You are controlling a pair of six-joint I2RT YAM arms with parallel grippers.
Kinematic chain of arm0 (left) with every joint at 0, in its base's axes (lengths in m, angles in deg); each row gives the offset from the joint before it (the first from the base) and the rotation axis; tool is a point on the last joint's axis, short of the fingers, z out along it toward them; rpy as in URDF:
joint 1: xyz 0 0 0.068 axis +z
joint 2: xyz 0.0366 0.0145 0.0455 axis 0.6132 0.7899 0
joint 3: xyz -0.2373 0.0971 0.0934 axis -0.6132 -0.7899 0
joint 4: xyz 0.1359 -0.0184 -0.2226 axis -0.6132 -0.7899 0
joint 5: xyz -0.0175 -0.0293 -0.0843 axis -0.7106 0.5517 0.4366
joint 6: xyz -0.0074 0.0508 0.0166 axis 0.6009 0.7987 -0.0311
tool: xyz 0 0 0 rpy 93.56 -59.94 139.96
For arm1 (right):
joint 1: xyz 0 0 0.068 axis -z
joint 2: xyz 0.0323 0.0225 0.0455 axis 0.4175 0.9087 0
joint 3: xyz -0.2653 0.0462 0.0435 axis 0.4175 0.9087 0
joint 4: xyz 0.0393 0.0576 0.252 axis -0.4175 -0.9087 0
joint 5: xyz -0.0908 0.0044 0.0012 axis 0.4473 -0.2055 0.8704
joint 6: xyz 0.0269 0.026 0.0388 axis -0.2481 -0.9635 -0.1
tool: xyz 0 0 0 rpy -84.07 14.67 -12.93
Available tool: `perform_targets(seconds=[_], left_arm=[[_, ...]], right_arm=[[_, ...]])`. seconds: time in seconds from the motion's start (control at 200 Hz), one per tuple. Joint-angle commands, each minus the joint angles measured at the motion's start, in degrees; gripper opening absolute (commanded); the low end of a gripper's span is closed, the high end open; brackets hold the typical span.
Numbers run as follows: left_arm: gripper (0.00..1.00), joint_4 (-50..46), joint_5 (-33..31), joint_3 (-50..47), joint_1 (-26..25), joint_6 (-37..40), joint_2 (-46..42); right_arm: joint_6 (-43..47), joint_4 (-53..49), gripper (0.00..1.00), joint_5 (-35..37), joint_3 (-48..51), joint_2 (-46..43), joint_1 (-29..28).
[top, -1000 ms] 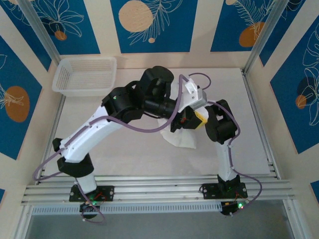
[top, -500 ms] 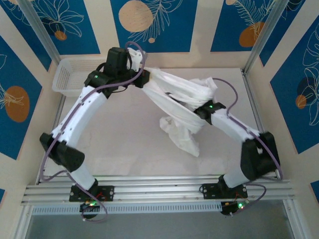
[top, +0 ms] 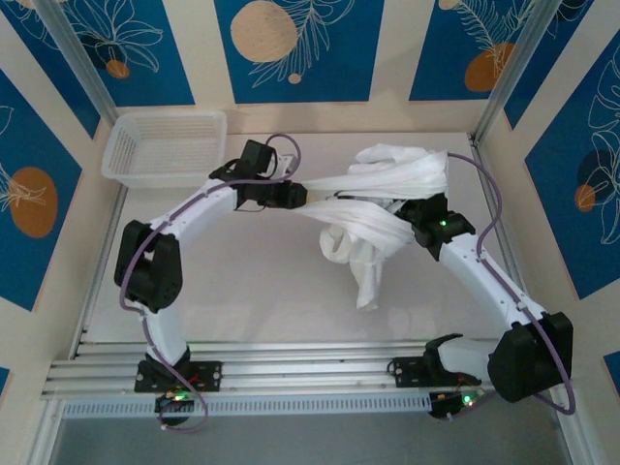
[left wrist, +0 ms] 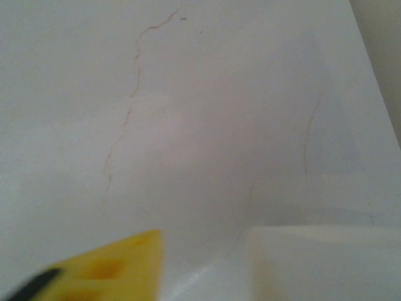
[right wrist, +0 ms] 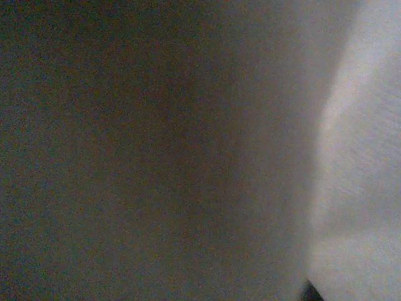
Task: Fold the inside-out t-shirt
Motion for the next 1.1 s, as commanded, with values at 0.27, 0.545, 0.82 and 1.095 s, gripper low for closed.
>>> perform_targets(seconds=[0.27, 0.545, 0.82, 1.095], left_arm=[[0.95, 8.0, 14.25, -0.75, 2.74, 5.81, -19.97], [1.0, -1.56, 28.22, 9.03, -9.89, 20.93, -17.78], [0.96, -2.04, 24.74, 18.01, -13.51, 15.9, -6.8], [0.0, -4.42, 19.16, 18.21, -13.03, 15.36, -8.97]], right_arm=[[9.63, -15.82, 0.0, 18.02, -8.3, 6.1, -3.26], [9.45, -21.13, 0.0, 22.11, -14.09, 15.38, -6.73], [10.02, -21.39, 0.0, 20.96, -17.22, 20.61, -13.03], [10.67, -22.58, 0.0, 23.27, -15.26, 20.57, -13.29]])
